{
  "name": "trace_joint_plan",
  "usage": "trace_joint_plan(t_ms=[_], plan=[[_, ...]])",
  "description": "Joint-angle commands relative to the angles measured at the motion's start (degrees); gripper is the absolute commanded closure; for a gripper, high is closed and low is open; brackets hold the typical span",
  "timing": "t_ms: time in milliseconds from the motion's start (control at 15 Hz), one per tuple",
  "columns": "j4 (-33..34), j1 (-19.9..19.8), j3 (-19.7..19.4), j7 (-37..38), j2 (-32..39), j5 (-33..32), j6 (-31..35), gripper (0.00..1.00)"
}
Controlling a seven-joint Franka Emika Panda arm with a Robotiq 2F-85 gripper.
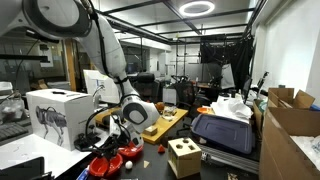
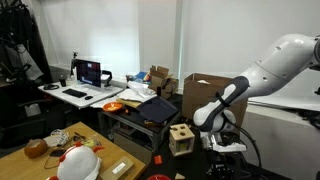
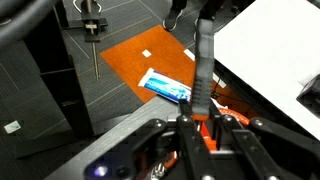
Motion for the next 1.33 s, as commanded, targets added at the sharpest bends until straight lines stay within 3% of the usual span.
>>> trace_joint_plan(t_ms=[0, 600, 1267], plan=[[-2.3, 0.3, 0.7, -2.5, -3.6, -0.3, -2.3, 0.95], [-4.2, 1.5, 4.0, -7.5, -6.4, 0.7, -2.0, 0.95], [0.3, 1.6, 5.4, -12.4, -0.4, 1.3, -0.5, 0.95]])
